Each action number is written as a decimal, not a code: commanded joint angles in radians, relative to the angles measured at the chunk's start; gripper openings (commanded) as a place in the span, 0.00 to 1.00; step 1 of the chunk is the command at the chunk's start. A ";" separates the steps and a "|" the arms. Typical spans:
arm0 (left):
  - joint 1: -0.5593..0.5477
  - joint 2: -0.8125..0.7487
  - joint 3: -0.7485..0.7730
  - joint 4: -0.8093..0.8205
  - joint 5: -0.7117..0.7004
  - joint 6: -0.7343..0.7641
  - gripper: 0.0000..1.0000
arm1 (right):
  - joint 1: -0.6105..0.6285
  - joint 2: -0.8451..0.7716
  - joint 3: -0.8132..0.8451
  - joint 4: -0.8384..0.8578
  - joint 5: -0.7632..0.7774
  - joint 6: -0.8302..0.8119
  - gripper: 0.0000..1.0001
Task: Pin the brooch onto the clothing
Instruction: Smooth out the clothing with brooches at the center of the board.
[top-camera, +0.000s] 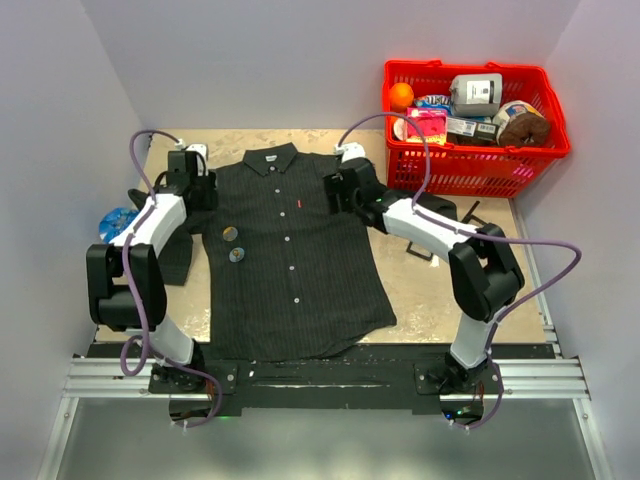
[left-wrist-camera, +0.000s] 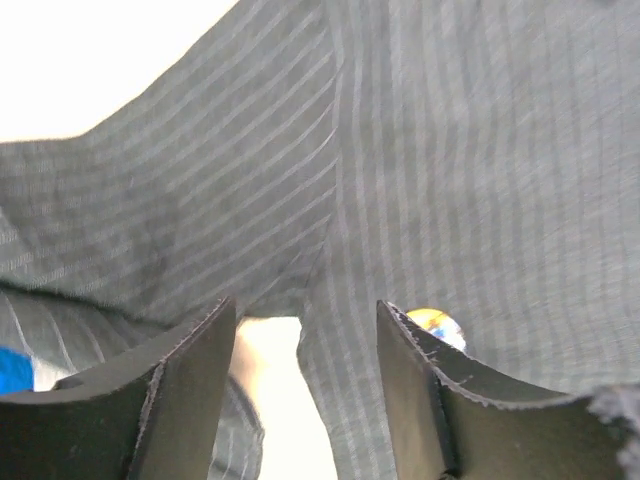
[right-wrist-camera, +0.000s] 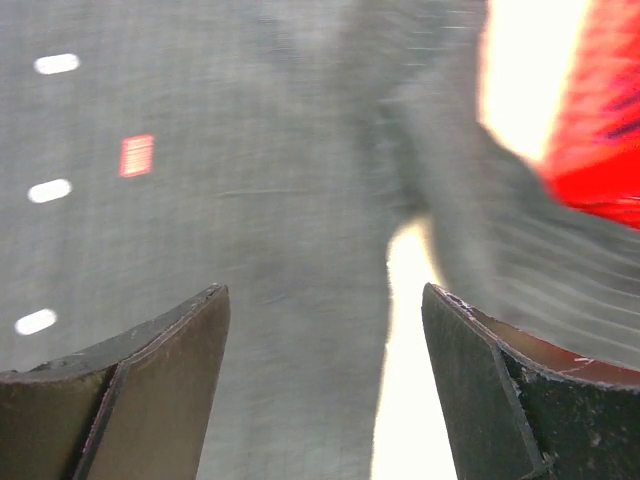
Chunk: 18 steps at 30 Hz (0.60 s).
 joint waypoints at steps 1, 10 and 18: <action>0.005 0.037 0.081 0.056 0.104 -0.039 0.64 | -0.055 0.037 0.044 -0.009 0.082 -0.062 0.80; 0.094 0.258 0.168 0.120 0.324 -0.125 0.54 | -0.185 0.124 0.041 0.005 0.084 -0.095 0.77; 0.181 0.311 0.111 0.211 0.450 -0.177 0.48 | -0.262 0.173 0.027 0.013 -0.001 -0.078 0.63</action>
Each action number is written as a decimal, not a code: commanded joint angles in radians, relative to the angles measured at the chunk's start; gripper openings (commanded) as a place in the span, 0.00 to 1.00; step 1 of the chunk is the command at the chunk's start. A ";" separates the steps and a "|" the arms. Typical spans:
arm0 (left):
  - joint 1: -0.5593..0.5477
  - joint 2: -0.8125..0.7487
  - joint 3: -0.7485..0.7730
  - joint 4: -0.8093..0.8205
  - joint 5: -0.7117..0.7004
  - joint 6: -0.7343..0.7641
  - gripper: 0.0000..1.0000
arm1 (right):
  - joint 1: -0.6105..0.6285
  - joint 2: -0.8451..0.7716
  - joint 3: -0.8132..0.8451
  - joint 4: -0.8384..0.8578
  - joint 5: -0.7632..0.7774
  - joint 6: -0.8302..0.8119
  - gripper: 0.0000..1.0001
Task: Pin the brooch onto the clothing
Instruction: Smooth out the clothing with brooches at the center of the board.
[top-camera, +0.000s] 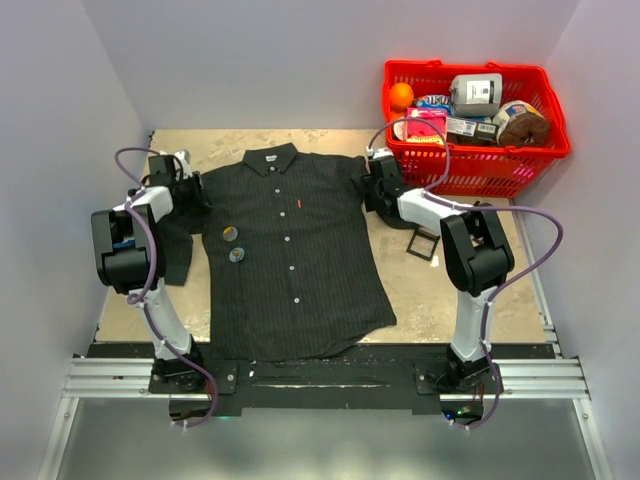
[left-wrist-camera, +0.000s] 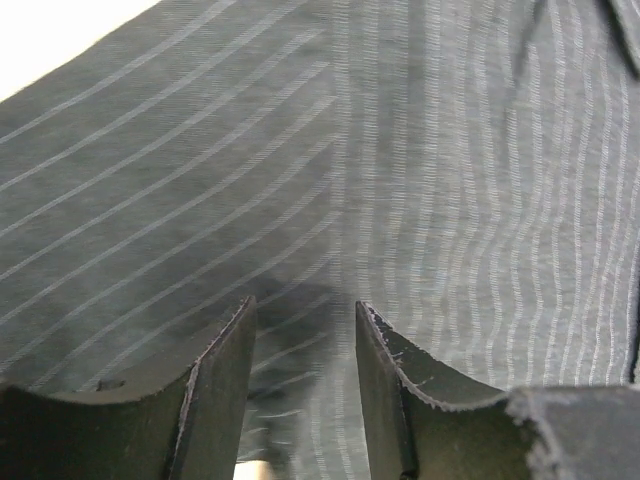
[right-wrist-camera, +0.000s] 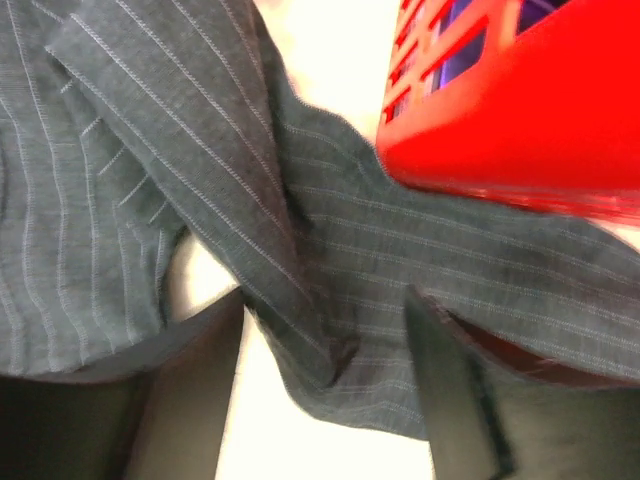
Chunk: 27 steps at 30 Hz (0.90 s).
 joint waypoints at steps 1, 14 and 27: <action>0.013 0.001 -0.003 0.079 0.077 -0.033 0.48 | -0.041 0.019 0.017 -0.003 -0.047 0.012 0.60; 0.023 0.038 0.018 0.020 -0.012 0.016 0.48 | -0.091 0.002 0.006 -0.073 0.184 -0.017 0.12; 0.023 0.026 0.023 -0.003 -0.082 0.047 0.48 | -0.093 0.024 0.008 -0.039 0.460 -0.126 0.13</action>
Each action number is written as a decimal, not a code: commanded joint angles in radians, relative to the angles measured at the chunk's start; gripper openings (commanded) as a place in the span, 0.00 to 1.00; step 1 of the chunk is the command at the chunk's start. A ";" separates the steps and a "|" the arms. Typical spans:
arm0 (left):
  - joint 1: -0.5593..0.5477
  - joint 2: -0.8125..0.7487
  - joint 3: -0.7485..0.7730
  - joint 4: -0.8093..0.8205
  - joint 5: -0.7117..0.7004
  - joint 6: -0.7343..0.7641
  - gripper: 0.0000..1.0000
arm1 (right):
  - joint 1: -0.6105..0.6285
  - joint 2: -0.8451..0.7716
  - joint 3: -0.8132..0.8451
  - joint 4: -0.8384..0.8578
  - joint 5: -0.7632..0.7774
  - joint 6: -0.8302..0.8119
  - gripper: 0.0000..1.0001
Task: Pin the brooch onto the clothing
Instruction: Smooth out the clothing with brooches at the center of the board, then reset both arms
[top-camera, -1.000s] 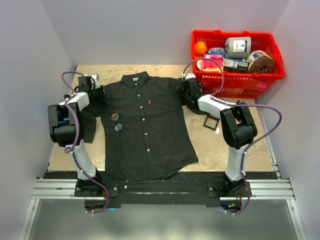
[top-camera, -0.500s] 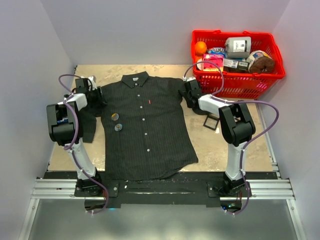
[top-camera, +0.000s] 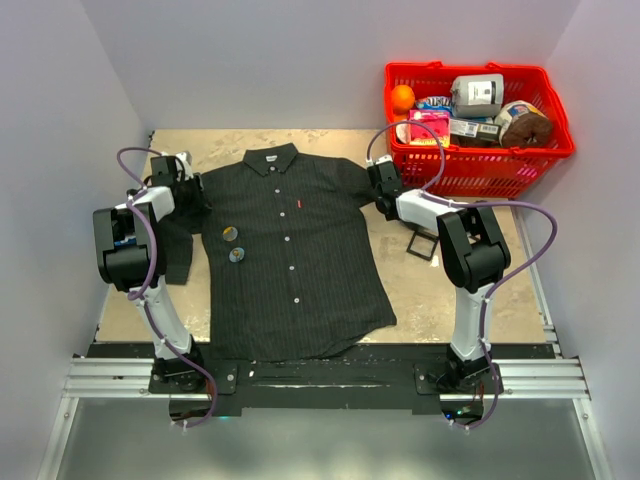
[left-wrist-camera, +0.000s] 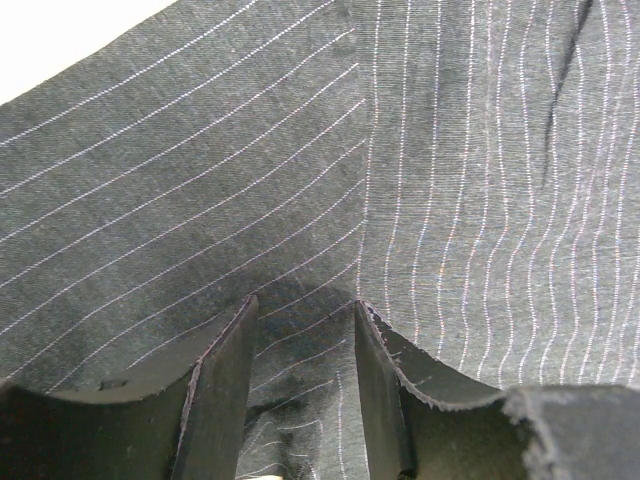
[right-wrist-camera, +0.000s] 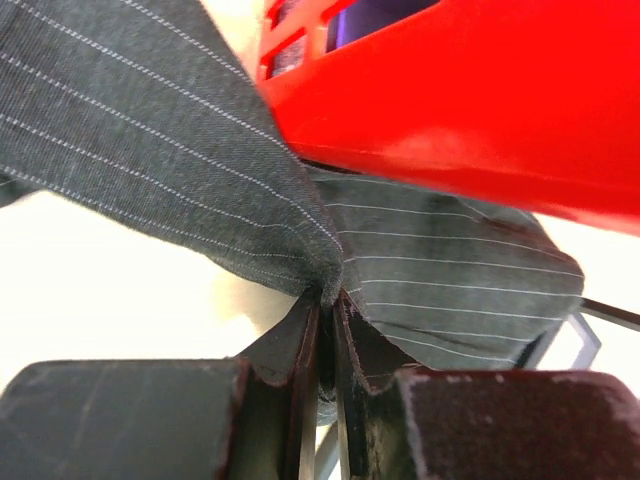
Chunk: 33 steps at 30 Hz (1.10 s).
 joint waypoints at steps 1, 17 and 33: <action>0.005 -0.010 0.025 -0.020 -0.050 0.031 0.48 | -0.068 -0.029 0.002 0.058 0.232 0.056 0.13; -0.124 -0.336 -0.072 0.013 -0.193 0.117 0.82 | -0.007 -0.224 -0.080 0.153 -0.096 0.043 0.82; -0.190 -0.871 -0.313 0.184 -0.052 0.102 0.90 | 0.068 -0.652 -0.179 0.227 -0.277 0.044 0.95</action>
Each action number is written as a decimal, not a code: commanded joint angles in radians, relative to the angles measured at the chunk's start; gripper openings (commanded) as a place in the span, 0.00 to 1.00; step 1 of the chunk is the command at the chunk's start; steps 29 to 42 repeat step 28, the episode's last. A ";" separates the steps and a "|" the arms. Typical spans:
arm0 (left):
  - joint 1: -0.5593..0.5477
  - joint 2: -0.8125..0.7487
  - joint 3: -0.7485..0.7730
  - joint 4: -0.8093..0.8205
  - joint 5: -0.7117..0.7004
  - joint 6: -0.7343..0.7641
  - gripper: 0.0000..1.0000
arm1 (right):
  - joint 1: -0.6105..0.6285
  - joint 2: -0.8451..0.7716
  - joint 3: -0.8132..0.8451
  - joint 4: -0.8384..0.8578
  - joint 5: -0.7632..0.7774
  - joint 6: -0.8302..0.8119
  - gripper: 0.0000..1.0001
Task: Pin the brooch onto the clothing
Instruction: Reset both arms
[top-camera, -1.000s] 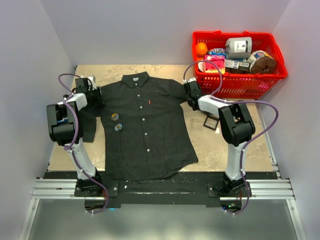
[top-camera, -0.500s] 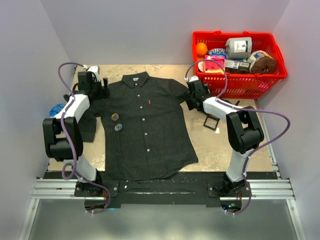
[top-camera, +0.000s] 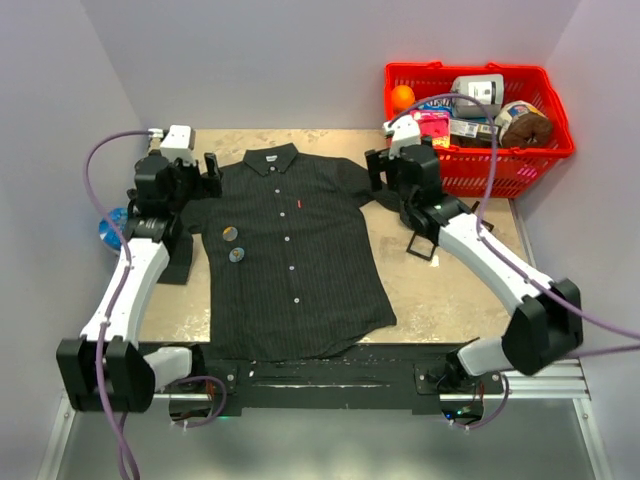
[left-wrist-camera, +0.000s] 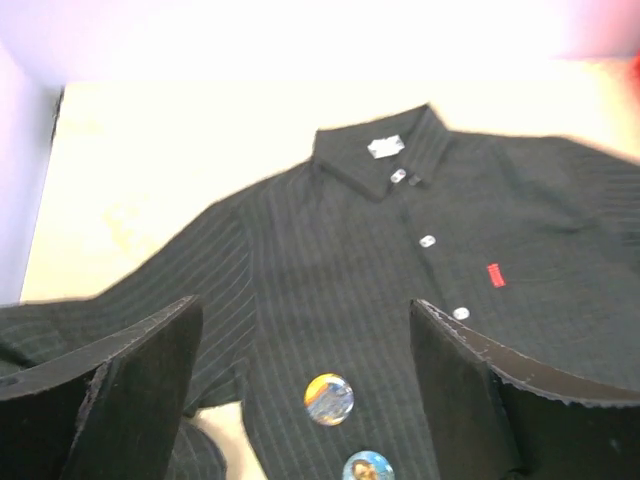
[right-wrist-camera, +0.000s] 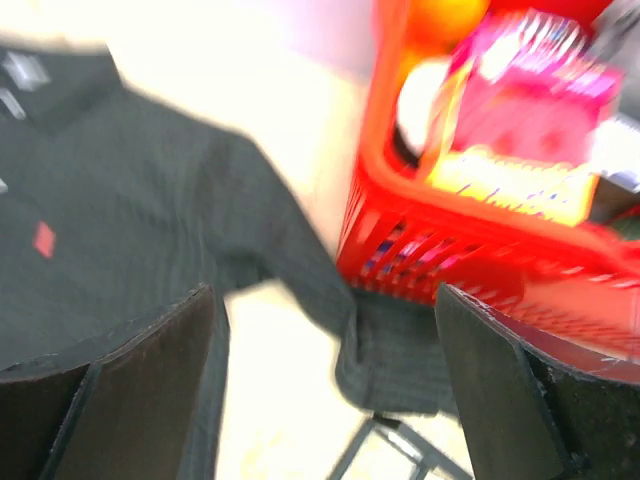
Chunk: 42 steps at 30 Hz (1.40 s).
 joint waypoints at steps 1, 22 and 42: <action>0.017 -0.121 -0.069 0.114 0.094 -0.033 0.92 | -0.062 -0.087 -0.007 0.044 -0.081 0.078 0.95; 0.103 -0.291 -0.139 0.231 0.217 -0.159 0.99 | -0.214 -0.288 -0.131 0.114 -0.224 0.275 0.97; 0.101 -0.288 -0.129 0.222 0.198 -0.162 0.99 | -0.216 -0.294 -0.145 0.119 -0.227 0.284 0.97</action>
